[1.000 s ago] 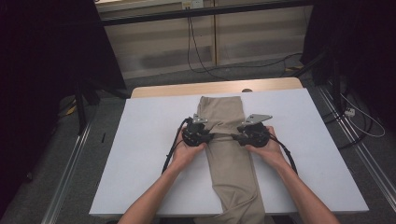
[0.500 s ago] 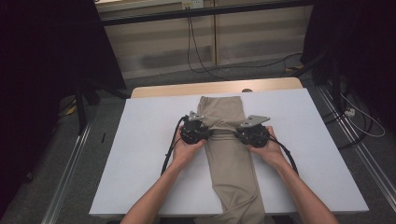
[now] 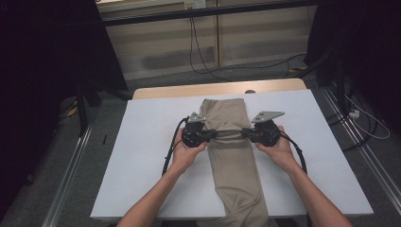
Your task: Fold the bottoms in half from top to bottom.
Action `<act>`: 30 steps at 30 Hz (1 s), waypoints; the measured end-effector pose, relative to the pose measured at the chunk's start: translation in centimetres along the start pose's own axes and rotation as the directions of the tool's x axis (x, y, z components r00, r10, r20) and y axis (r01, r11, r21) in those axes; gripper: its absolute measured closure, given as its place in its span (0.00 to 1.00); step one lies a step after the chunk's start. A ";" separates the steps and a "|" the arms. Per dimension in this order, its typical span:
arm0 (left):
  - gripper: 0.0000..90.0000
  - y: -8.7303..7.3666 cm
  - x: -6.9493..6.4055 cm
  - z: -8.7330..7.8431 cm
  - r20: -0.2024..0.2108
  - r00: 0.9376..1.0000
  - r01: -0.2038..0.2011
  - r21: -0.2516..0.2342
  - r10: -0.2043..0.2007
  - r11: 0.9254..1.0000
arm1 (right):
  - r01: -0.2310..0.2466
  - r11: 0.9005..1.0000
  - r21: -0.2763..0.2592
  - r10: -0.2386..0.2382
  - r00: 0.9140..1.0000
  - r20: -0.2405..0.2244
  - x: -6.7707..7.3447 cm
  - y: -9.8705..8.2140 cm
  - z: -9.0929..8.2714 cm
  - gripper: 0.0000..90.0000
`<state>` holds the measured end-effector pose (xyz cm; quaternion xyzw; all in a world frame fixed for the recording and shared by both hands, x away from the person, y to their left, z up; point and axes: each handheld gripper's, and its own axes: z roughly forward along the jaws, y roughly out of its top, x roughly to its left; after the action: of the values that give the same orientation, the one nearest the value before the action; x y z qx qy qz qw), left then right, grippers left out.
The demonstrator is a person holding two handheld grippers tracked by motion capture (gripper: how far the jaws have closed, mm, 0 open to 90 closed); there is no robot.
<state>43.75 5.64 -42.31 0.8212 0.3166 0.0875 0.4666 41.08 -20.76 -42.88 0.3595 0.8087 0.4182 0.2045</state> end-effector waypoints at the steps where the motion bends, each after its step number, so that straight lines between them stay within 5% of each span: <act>1: 0.95 0.0 -0.5 -0.4 0.006 1.000 -0.009 -0.003 0.009 1.000 | -0.006 1.000 -0.004 0.006 1.000 -0.009 0.2 -0.1 -0.5 0.95; 17: 0.95 -4.6 -6.5 -5.3 0.140 0.987 -0.091 0.040 0.084 0.995 | 0.029 0.999 0.014 -0.027 0.993 -0.115 6.3 -3.8 -6.8 0.95; 26: 0.95 -7.4 -9.3 -7.2 0.214 0.969 -0.143 0.087 0.122 0.986 | 0.056 0.998 0.038 -0.050 0.987 -0.151 10.0 -6.2 -9.5 0.94; 30: 0.95 -8.7 -10.8 -8.1 0.245 0.964 -0.129 0.110 0.098 0.986 | 0.066 0.996 0.056 -0.055 0.983 -0.177 11.5 -7.3 -10.6 0.94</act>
<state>27.85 8.06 -43.37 0.8702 0.2153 -0.0055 0.4430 23.79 -20.58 -43.26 0.3026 0.8467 0.4167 0.1339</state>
